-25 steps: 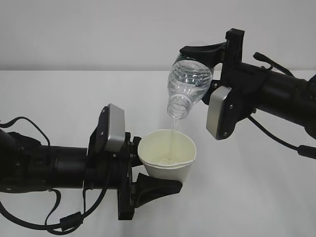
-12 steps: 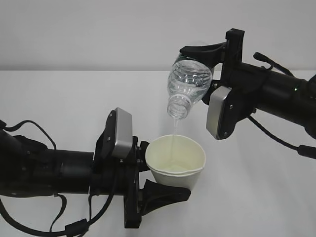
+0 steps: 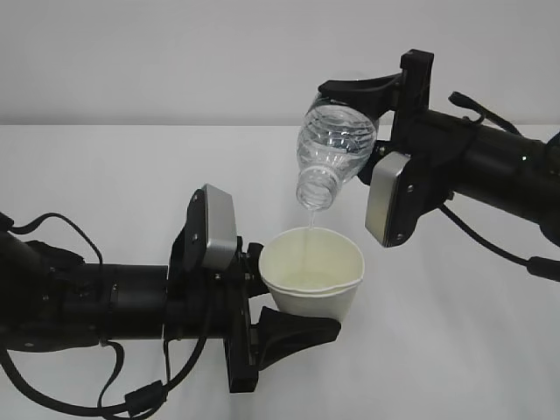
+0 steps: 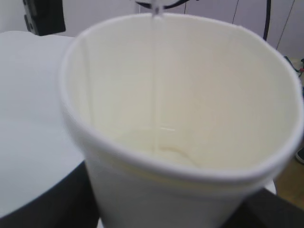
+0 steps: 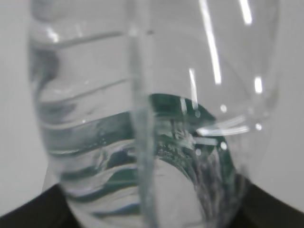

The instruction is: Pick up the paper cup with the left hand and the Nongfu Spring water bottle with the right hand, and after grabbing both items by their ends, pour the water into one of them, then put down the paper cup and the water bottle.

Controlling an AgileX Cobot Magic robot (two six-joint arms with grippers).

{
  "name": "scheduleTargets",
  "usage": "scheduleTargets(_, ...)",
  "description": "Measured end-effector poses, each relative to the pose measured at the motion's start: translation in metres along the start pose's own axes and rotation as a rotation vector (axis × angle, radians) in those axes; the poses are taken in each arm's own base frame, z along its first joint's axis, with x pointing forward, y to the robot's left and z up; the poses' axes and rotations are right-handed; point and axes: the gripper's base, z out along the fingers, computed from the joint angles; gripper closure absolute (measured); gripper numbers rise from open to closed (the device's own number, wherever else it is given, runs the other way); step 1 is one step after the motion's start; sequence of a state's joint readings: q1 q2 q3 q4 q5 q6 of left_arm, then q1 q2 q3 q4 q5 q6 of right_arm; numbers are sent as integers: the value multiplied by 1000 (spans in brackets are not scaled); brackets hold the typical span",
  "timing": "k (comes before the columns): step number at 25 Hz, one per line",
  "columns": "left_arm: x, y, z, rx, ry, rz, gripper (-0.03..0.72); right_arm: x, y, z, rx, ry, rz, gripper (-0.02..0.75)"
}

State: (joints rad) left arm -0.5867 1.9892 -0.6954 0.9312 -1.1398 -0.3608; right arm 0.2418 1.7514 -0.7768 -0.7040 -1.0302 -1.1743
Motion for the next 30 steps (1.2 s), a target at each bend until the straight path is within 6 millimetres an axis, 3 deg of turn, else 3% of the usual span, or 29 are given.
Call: scheduleTargets(30,0,0,0,-2,-1,-1,235,0,-1,0,13,-2,-1,300)
